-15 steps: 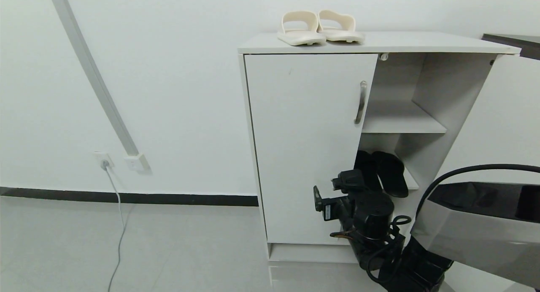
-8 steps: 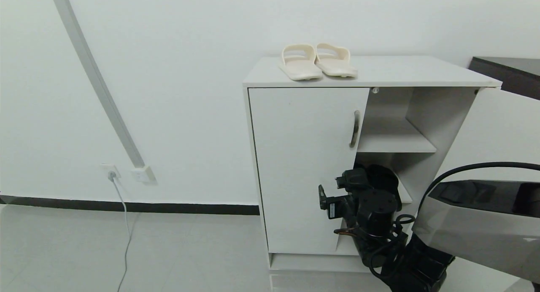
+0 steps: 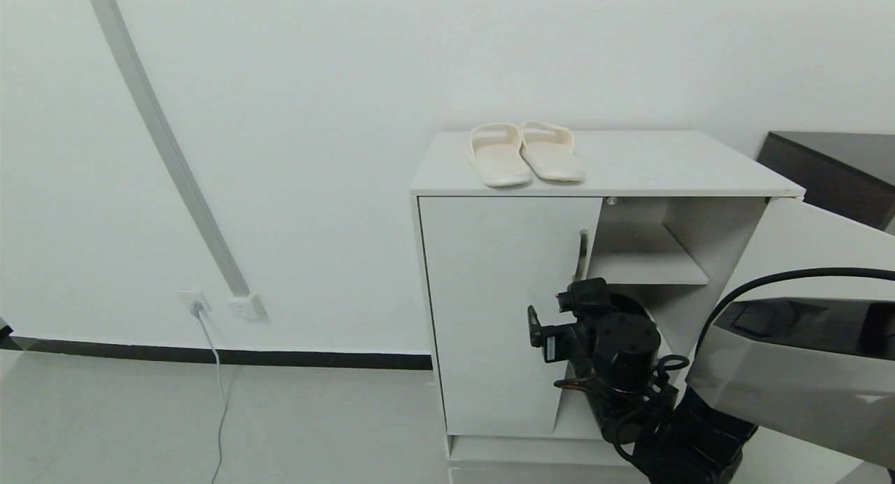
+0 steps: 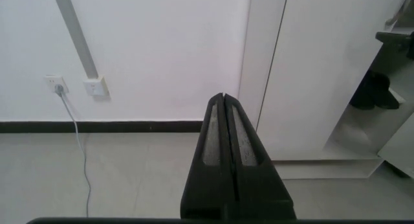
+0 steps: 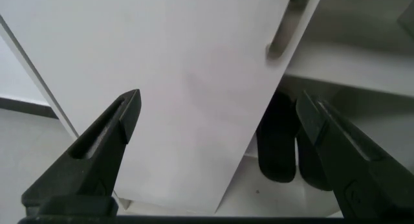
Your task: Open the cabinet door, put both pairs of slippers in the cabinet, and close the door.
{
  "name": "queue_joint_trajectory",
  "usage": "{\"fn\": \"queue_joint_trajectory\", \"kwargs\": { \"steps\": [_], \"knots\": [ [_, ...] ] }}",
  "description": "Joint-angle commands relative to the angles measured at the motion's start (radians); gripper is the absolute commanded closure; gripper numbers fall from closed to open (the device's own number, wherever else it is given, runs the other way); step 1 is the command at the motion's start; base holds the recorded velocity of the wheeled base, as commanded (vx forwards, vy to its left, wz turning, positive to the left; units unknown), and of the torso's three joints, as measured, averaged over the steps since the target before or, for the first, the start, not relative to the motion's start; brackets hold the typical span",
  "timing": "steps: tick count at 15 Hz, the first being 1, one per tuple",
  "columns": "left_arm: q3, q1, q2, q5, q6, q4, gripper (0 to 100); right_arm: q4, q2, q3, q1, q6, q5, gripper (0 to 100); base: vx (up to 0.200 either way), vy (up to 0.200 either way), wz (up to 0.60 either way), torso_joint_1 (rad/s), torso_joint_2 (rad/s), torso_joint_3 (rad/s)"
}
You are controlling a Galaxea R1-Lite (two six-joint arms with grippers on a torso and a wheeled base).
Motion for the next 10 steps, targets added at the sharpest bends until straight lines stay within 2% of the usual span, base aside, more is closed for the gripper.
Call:
{"fn": "queue_joint_trajectory", "kwargs": {
  "steps": [1, 10],
  "knots": [
    [0.0, 0.0, 0.001, 0.0, -0.001, 0.0, 100, -0.001, -0.006, 0.002, 0.001, -0.001, 0.0, 0, 0.0, 0.0, 0.0, 0.178, -0.48, -0.32],
    [0.0, 0.0, 0.001, 0.0, -0.001, 0.0, 100, -0.014, -0.047, 0.036, -0.017, -0.003, 0.002, 0, 0.0, 0.0, 0.0, 0.205, -0.52, -0.315]
  ]
}}
